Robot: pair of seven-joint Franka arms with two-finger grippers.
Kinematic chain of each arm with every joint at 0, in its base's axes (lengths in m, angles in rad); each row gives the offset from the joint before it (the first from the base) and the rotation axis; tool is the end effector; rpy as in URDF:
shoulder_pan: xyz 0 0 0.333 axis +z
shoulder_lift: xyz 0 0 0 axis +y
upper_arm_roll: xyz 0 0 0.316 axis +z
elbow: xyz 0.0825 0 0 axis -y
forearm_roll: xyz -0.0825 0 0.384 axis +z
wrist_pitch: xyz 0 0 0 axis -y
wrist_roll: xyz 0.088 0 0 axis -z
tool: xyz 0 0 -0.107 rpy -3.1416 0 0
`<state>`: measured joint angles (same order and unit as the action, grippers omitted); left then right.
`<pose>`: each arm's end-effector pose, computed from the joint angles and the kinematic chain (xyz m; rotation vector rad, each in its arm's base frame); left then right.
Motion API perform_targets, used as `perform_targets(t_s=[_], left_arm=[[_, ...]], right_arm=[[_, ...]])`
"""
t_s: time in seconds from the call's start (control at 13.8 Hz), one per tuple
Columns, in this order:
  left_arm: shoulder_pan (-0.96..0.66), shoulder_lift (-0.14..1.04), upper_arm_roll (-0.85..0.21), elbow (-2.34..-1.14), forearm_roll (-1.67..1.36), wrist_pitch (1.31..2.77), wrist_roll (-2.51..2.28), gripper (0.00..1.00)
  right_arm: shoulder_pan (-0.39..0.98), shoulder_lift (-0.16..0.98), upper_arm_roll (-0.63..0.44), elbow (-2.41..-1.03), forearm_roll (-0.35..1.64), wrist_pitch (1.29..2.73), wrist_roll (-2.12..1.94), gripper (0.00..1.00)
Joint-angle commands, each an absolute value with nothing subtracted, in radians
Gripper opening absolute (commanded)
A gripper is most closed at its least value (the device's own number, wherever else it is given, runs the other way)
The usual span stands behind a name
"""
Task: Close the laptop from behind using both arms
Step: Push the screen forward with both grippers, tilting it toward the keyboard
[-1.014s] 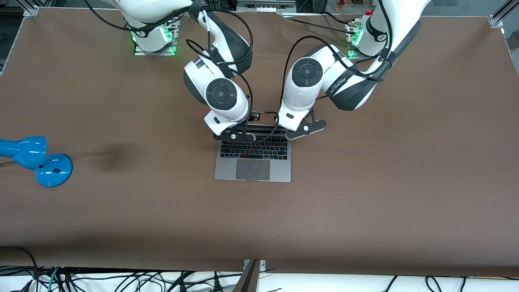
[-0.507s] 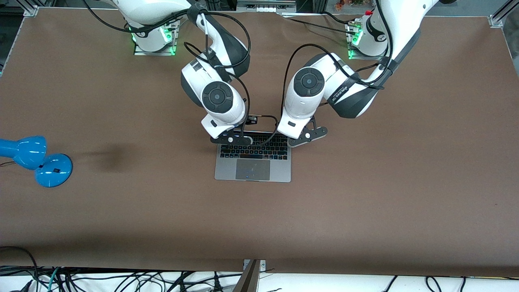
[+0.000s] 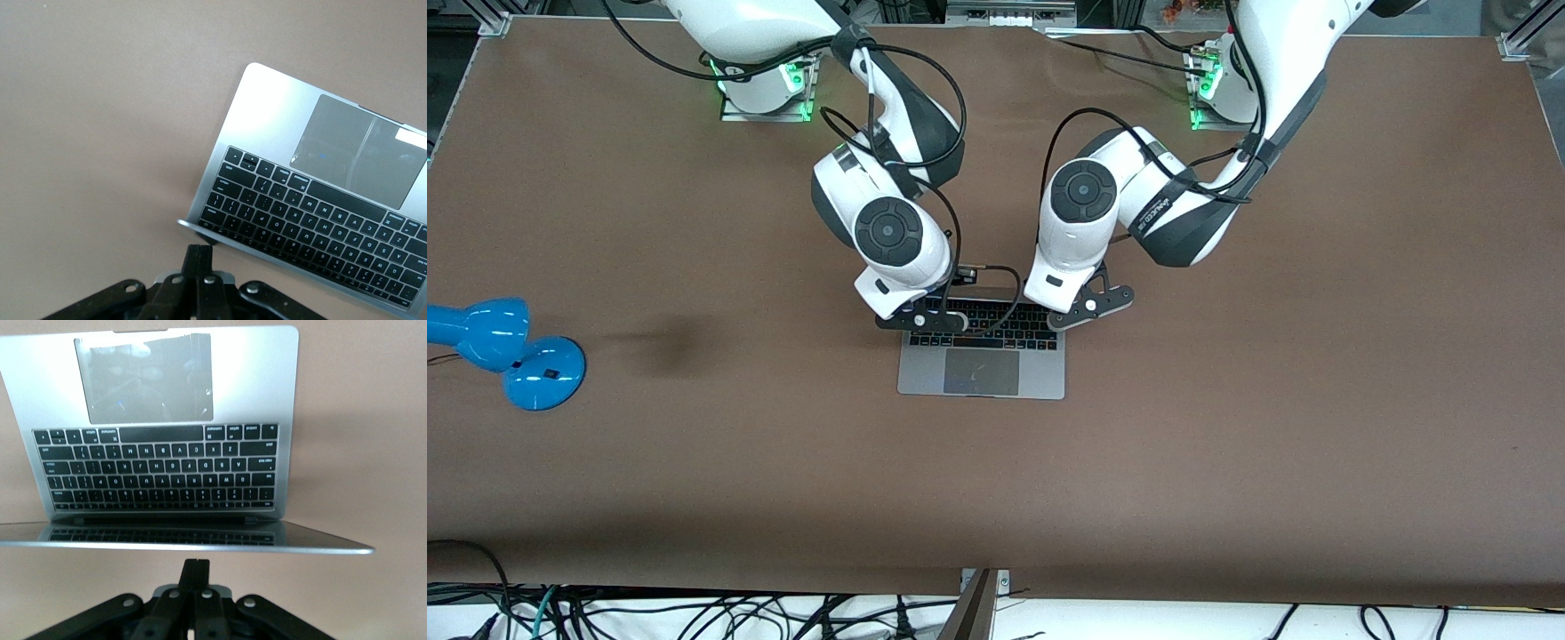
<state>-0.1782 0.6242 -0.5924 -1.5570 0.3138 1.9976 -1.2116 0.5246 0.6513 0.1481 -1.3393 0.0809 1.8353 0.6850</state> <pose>0.5438 -0.4171 0.3225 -3.0566 -0.5816 0.1317 0.5663 0.4315 0.3384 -3.0838 0.0966 0.3426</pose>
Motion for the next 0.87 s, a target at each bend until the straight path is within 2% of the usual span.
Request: perform_targets(t_s=[0.0, 0.29, 0.8], left_arm=[[-0.205, 0.678, -0.572, -1.484, 0.344, 1.973, -1.215, 0.0], [-0.262, 0.698, -0.497, -1.456, 0.334, 1.973, -1.215, 0.0], [-0.264, 0.738, -0.489, -1.413, 0.342, 1.973, -1.215, 0.0]], right_arm=[[0.525, 0.661, 0.143, -1.347, 0.074, 1.881, 0.667, 0.02], [0.526, 0.67, 0.137, -1.347, 0.072, 1.919, 0.663, 0.02], [0.528, 0.704, 0.112, -1.347, 0.072, 1.979, 0.643, 0.0]])
